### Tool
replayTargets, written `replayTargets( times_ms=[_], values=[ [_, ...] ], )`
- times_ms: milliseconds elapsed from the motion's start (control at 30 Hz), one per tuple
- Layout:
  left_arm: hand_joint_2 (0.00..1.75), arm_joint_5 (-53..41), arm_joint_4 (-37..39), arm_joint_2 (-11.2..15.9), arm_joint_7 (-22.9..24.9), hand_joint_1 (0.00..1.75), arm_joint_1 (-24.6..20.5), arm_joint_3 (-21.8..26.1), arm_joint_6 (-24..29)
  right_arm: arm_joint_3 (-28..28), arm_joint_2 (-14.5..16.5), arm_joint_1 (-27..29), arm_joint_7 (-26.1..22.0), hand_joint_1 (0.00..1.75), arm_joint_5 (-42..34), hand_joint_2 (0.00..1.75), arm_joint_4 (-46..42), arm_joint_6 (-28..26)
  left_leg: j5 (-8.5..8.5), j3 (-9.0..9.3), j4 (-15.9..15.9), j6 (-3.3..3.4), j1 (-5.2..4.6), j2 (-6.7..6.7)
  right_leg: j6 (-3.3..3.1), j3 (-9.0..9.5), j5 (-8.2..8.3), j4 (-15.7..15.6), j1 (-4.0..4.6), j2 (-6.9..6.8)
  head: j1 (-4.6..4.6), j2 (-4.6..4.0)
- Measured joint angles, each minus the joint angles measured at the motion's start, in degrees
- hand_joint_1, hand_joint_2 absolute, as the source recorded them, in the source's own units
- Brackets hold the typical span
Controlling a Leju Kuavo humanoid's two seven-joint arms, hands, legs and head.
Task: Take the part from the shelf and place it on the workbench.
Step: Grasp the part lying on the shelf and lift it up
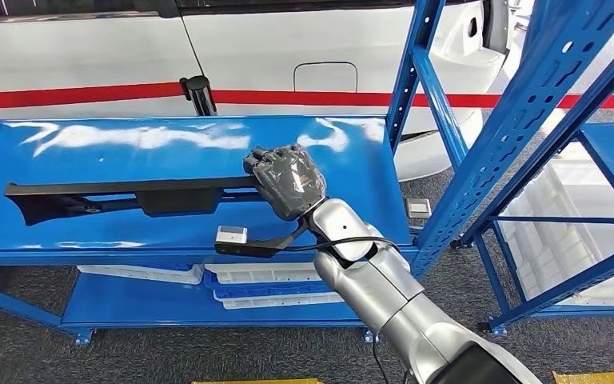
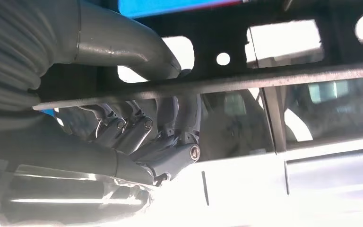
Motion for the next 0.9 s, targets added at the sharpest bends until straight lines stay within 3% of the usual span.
replayTargets(
  times_ms=[400, 533, 900],
  values=[
    [0.00, 0.00, -0.02, 0.14, -0.01, 0.00, 0.17, 1.18, 0.10, -0.16, -3.26, -1.85, -1.34, 1.75, -1.81, 1.75, -10.28, 0.89, 0.00, -0.06, 0.00, 0.00, 0.01, -0.01, 0.00, 0.00, 0.00, 0.00, 0.00, 0.00, 0.00, 0.00],
    [1.75, 0.00, -0.02, 0.14, -0.02, 0.00, 0.19, 1.42, 0.16, -0.16, -3.85, -1.95, -1.38, 1.75, -2.29, 1.75, -11.60, 1.06, 0.00, -0.04, 0.00, 0.00, 0.01, 0.00, 0.00, 0.00, 0.00, 0.00, 0.00, 0.01, -0.01, 0.00],
    [1.75, 0.38, -0.26, 0.40, 0.10, 0.00, 0.41, 2.78, -1.86, 0.38, -6.68, -2.67, -1.81, 1.75, -5.46, 1.75, -15.95, 1.54, 0.00, -0.05, 0.00, 0.00, 0.01, 0.00, 0.00, 0.00, 0.00, 0.00, 0.00, 0.01, -0.01, 0.00]
  ],
)
